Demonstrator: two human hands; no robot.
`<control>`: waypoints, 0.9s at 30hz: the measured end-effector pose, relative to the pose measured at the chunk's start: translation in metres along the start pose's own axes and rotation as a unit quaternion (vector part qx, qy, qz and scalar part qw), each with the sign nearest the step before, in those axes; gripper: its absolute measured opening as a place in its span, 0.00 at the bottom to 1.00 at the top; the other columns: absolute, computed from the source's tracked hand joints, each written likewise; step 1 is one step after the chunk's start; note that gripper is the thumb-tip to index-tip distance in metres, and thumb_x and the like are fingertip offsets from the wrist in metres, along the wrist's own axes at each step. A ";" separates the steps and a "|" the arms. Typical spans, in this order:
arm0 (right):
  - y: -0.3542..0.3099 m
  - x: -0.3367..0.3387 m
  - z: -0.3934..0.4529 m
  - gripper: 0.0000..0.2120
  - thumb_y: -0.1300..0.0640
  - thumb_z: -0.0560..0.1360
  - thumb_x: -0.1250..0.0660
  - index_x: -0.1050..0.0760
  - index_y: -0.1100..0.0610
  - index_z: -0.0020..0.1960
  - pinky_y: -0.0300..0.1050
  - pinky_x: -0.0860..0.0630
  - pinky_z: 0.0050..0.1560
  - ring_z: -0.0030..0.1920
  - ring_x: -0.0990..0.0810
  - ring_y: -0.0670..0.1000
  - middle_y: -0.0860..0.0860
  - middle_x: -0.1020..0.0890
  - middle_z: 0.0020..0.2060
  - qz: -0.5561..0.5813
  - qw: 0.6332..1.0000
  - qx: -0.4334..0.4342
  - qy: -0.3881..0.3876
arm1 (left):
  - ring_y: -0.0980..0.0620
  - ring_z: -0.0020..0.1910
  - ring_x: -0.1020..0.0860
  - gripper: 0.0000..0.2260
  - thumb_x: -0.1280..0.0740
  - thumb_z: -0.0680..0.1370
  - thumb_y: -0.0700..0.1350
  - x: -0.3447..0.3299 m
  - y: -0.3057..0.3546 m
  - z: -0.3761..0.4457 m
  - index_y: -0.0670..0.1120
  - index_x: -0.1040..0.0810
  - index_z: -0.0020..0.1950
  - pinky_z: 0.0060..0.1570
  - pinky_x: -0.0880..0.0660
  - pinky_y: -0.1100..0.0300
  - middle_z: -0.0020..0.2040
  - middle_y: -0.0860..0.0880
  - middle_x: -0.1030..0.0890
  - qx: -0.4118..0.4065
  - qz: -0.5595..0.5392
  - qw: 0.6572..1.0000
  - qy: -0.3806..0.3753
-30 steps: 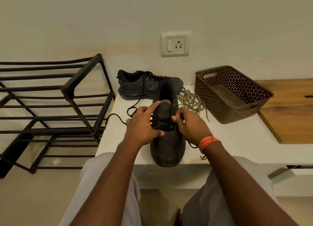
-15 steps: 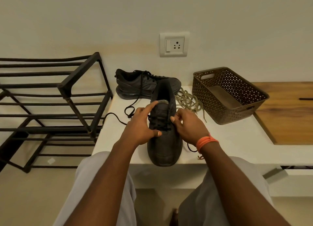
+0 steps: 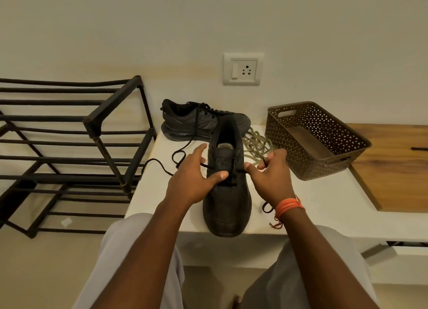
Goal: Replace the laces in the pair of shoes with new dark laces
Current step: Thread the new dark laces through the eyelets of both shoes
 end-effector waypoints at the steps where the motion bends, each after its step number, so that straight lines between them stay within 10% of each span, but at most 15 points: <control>1: -0.004 -0.001 -0.002 0.16 0.58 0.73 0.27 0.36 0.56 0.46 0.42 0.31 0.38 0.35 0.29 0.48 0.50 0.28 0.35 0.026 1.000 -0.003 -0.008 | 0.47 0.60 0.24 0.36 0.31 0.72 0.63 0.005 -0.002 0.000 0.56 0.40 0.75 0.59 0.25 0.46 0.66 0.50 0.26 0.019 0.007 0.999 0.026; 8: -0.029 -0.005 -0.007 0.08 0.67 0.72 0.29 0.18 0.55 0.45 0.39 0.21 0.46 0.41 0.18 0.46 0.50 0.16 0.39 0.110 0.990 0.033 -0.084 | 0.50 0.55 0.22 0.19 0.30 0.74 0.57 0.006 -0.003 0.000 0.50 0.25 0.62 0.50 0.25 0.55 0.59 0.50 0.20 0.059 0.057 0.995 0.059; 27: -0.032 -0.039 0.013 0.12 0.65 0.71 0.27 0.24 0.50 0.47 0.32 0.28 0.41 0.41 0.18 0.42 0.46 0.17 0.38 -0.035 0.996 0.078 -0.039 | 0.52 0.39 0.22 0.09 0.32 0.75 0.52 0.006 0.016 0.010 0.48 0.20 0.49 0.36 0.28 0.59 0.39 0.51 0.20 0.026 0.053 0.991 0.120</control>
Point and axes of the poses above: each hand's wrist, its own z-axis towards the middle knuckle, its own x-axis out of the back of the hand, y = z × x, the point moved 7 cm from there along z, towards the middle knuckle
